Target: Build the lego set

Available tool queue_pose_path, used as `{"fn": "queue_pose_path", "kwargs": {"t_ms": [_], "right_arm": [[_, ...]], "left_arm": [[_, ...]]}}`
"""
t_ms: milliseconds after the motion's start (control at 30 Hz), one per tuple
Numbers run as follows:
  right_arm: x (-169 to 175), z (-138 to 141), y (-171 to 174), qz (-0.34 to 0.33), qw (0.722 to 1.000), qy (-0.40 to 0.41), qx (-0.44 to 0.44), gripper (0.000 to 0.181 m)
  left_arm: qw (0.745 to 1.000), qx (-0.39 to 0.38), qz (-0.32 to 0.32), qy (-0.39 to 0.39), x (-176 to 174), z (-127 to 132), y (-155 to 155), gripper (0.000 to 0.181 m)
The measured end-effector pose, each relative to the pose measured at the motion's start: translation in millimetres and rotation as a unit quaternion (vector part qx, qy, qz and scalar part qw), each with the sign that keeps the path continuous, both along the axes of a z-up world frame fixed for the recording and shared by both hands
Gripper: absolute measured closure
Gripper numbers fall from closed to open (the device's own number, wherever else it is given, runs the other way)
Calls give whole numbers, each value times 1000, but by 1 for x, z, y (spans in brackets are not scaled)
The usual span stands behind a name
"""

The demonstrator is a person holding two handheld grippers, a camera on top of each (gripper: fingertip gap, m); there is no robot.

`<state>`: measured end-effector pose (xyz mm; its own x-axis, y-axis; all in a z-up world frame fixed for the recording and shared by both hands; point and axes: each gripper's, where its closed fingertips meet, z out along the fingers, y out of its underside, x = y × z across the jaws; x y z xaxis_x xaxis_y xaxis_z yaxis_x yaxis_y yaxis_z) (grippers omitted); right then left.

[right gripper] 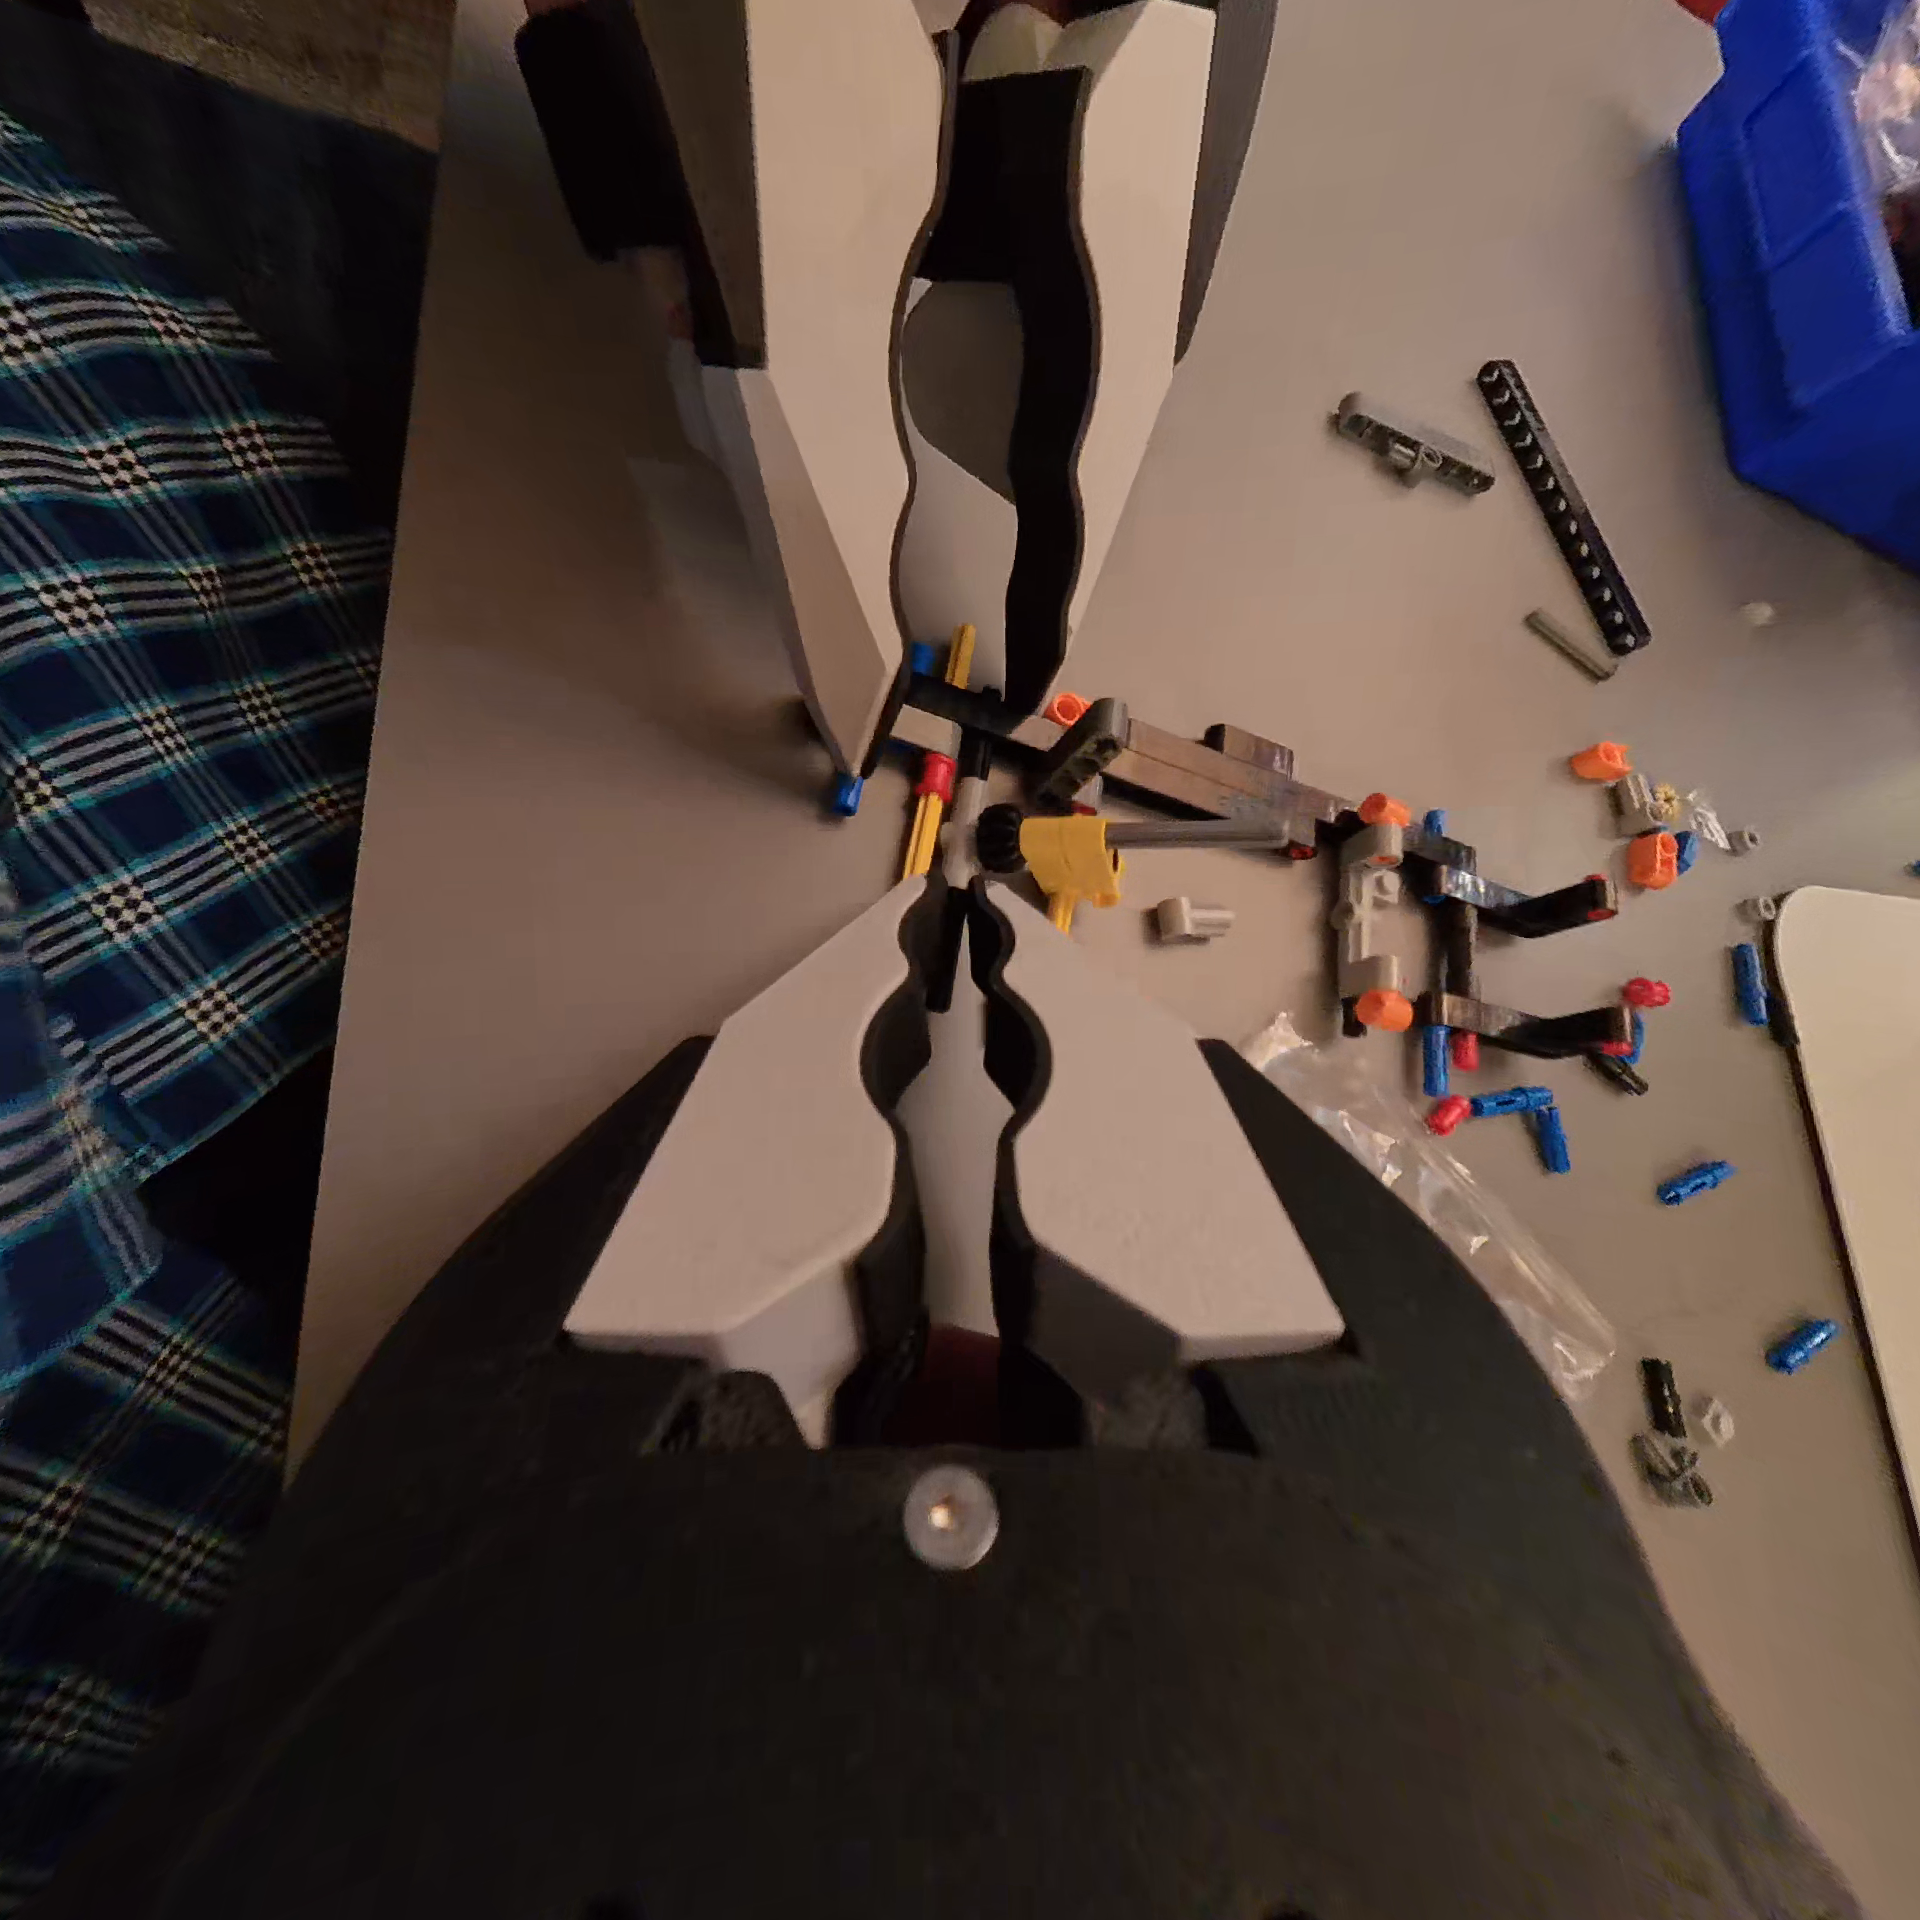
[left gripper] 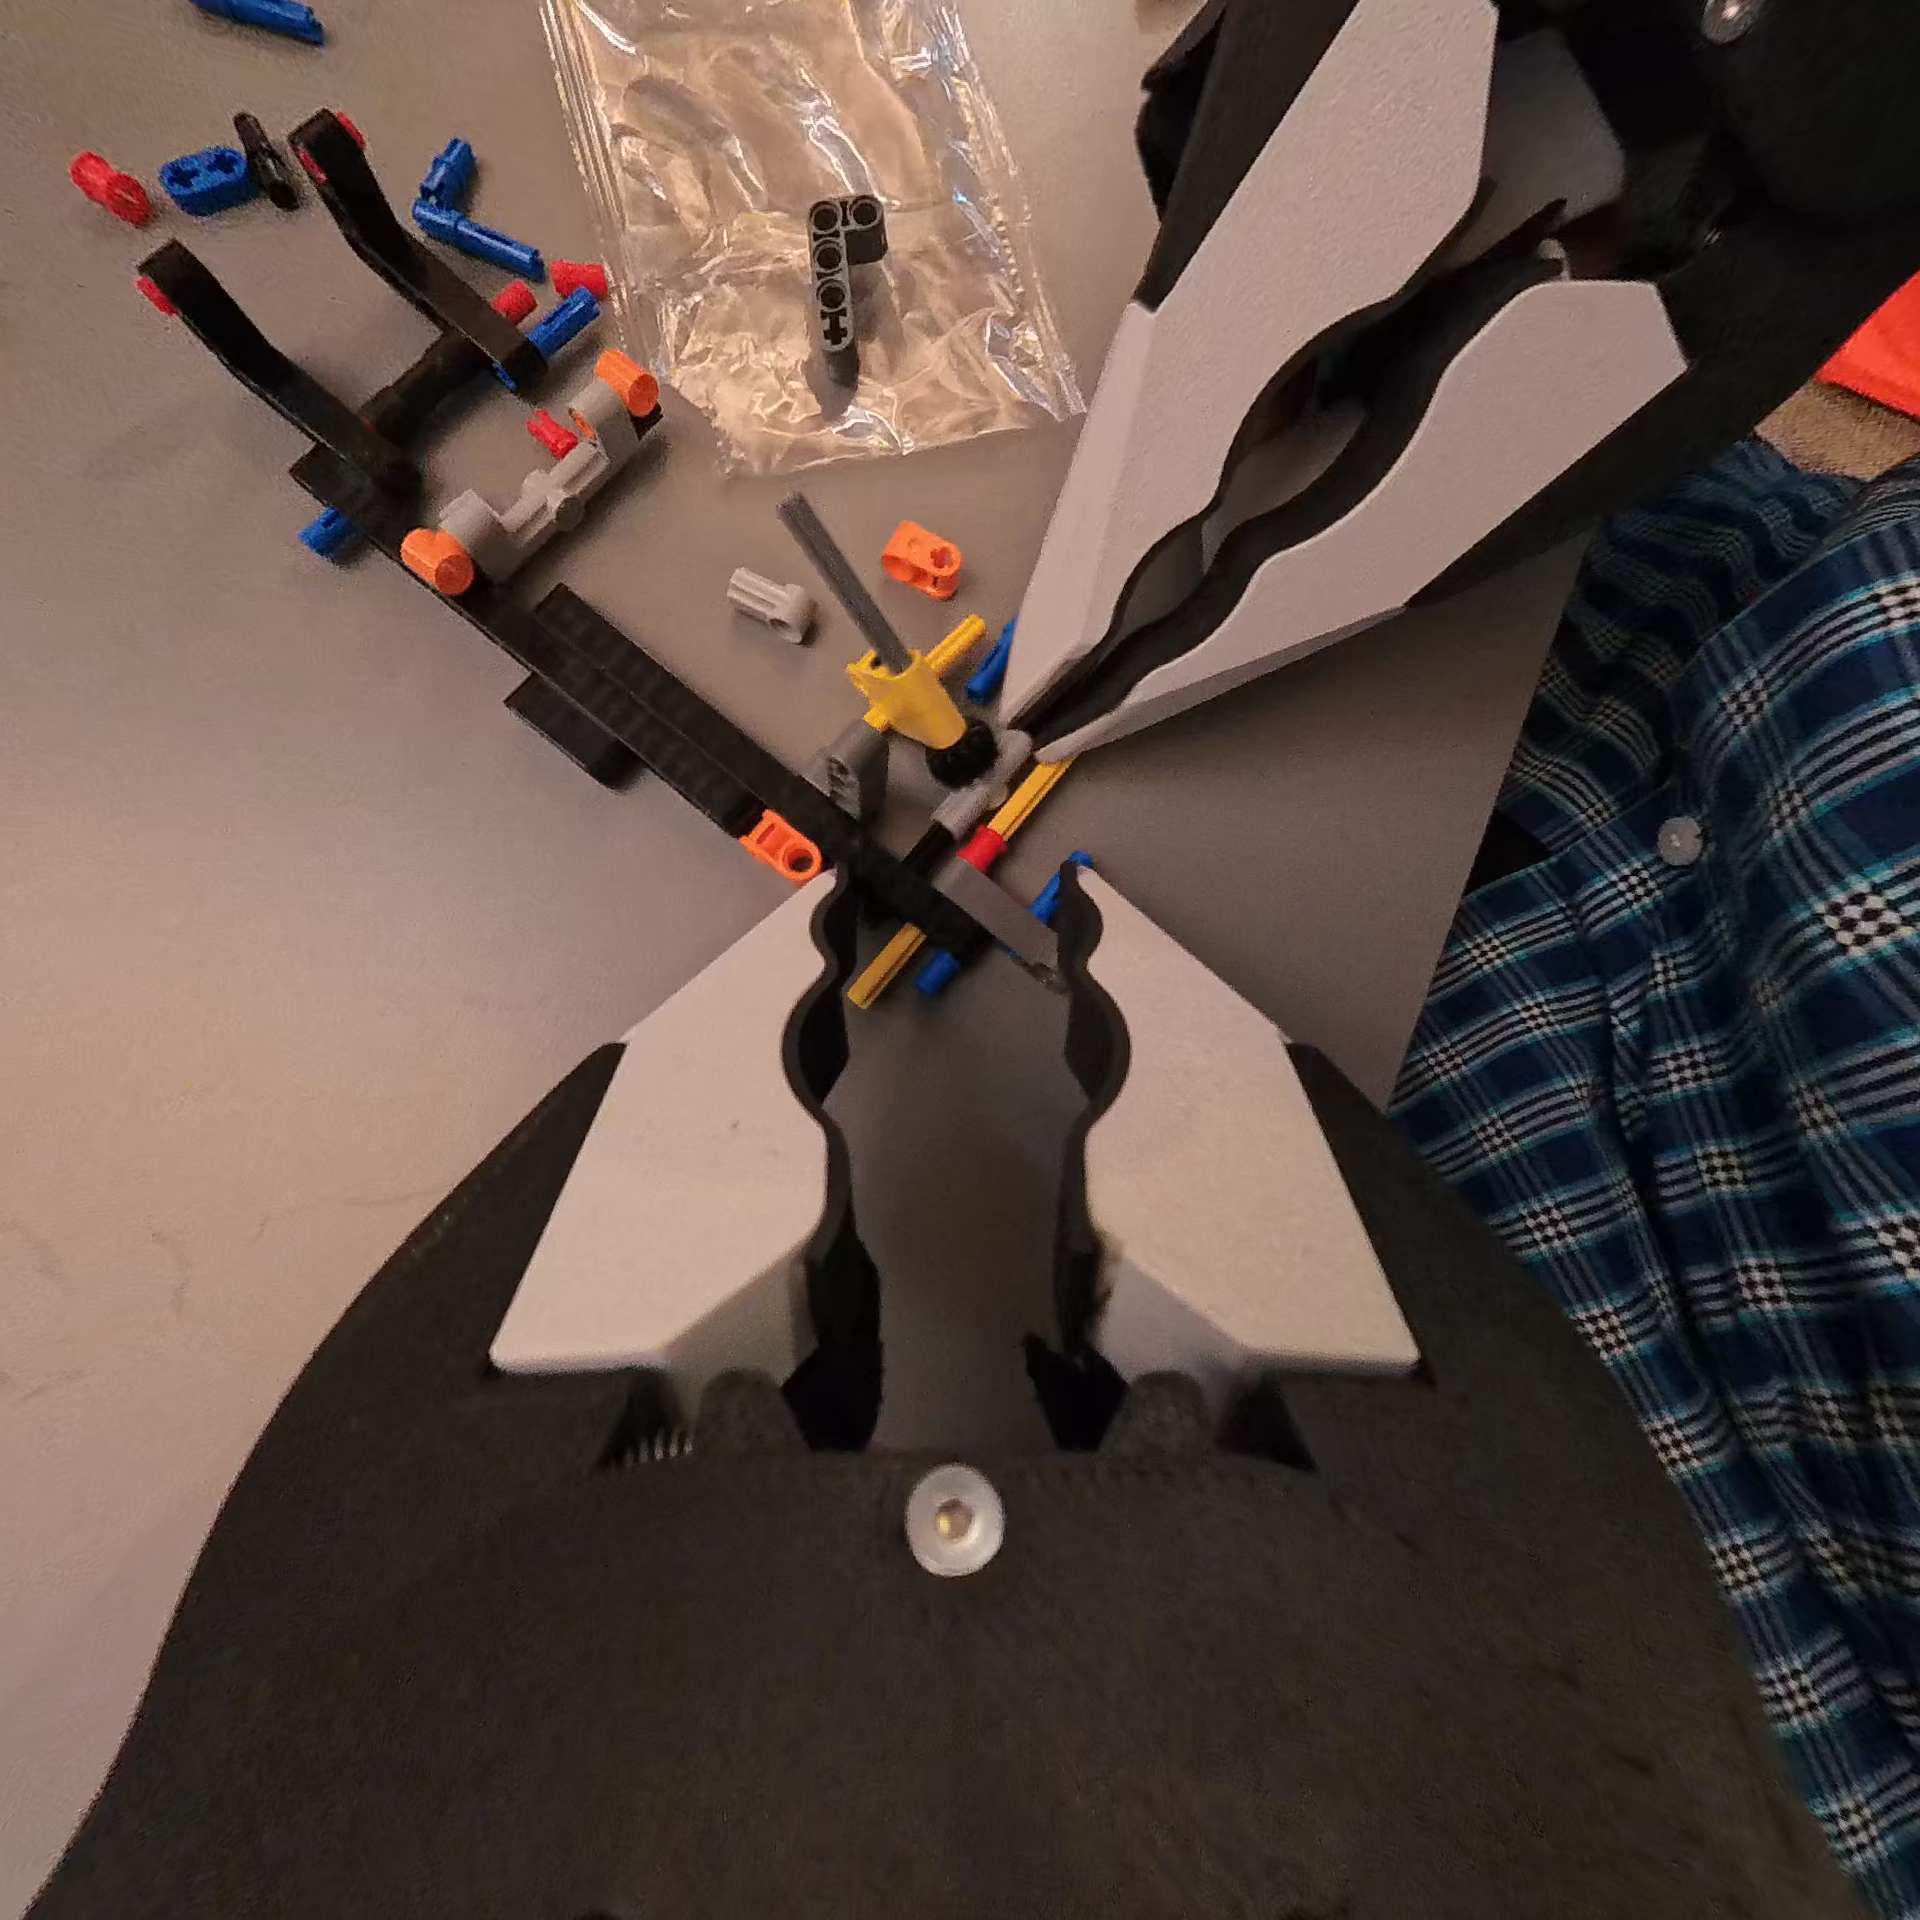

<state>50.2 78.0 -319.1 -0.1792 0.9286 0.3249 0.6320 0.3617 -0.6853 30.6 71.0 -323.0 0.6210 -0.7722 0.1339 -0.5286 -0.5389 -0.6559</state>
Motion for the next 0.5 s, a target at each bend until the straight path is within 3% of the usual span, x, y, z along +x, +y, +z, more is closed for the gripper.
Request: {"fn": "queue_pose_path", "kwargs": {"t_ms": [33,333,500], "right_arm": [[-1,0,0,1,1000,0,3,181],[-1,8,4,0,1000,9,-24,177],[-3,29,17,-36,991,30,-129,164]], "left_arm": [[1000,0,0,1,0,0,0,145],[1000,0,-1,1,0,1,0,146],[1000,0,-2,1,1,1,0,146]]}}
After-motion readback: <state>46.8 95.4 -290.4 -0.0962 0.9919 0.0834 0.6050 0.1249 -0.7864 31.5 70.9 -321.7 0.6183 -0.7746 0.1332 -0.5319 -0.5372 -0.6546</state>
